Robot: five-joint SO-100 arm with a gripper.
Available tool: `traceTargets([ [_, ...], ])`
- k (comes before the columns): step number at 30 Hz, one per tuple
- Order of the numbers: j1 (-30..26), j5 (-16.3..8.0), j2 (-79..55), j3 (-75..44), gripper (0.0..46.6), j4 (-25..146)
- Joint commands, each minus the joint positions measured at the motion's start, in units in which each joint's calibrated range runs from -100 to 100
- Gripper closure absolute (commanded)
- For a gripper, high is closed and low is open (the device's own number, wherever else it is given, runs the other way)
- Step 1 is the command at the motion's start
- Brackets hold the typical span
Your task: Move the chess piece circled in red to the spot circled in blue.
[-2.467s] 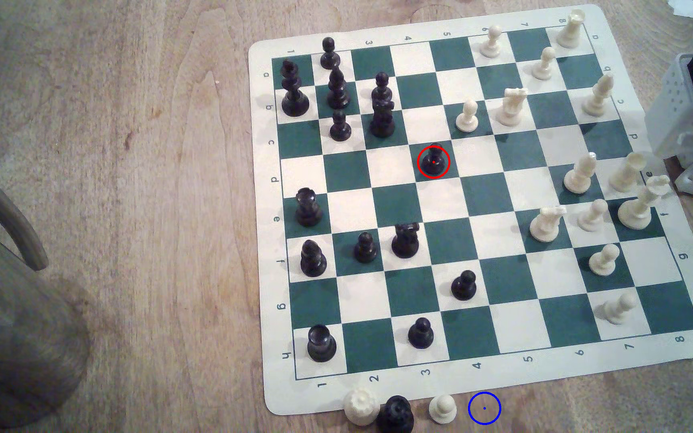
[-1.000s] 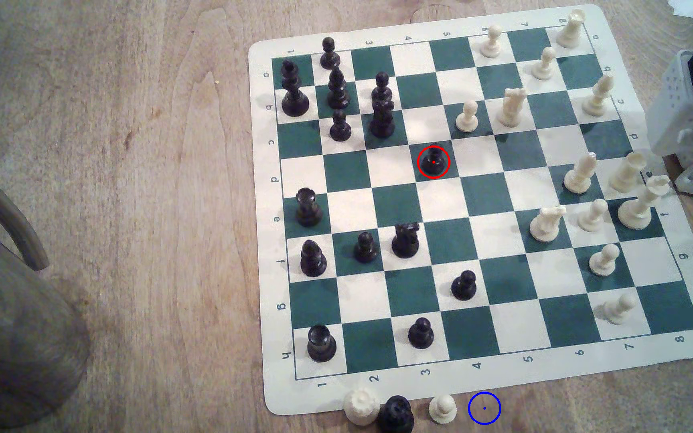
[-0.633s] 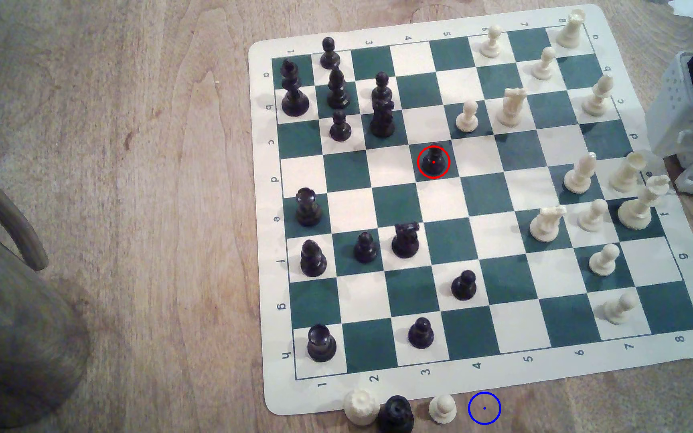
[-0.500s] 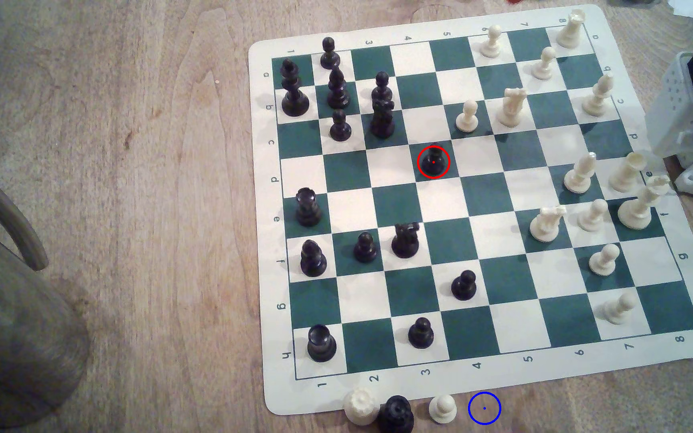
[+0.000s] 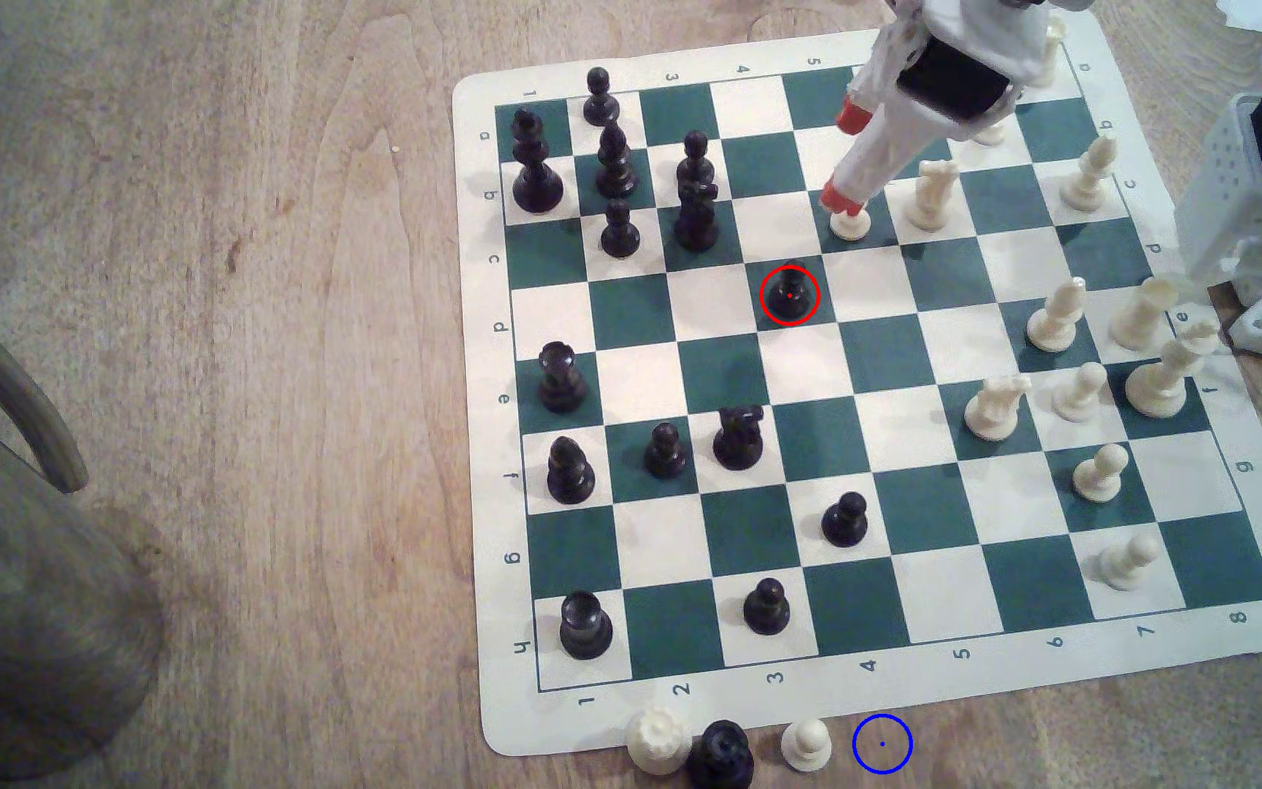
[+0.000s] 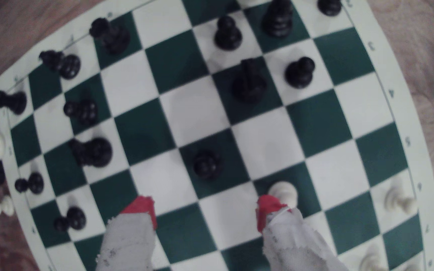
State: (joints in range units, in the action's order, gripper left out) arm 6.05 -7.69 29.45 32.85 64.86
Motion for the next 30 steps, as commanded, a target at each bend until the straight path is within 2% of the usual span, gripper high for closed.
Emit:
traceTargets([
  [1, -1.3, -1.2, -2.5, -4.6, 19.6, -2.5],
  [10, -3.1, -2.1, -15.0, -4.7, 24.3, -10.2],
  [16, -3.2, -2.1, -19.4, -5.9, 29.7, -11.1],
  [30, -2.2, -2.2, -23.8, -6.7, 30.1, -12.9],
])
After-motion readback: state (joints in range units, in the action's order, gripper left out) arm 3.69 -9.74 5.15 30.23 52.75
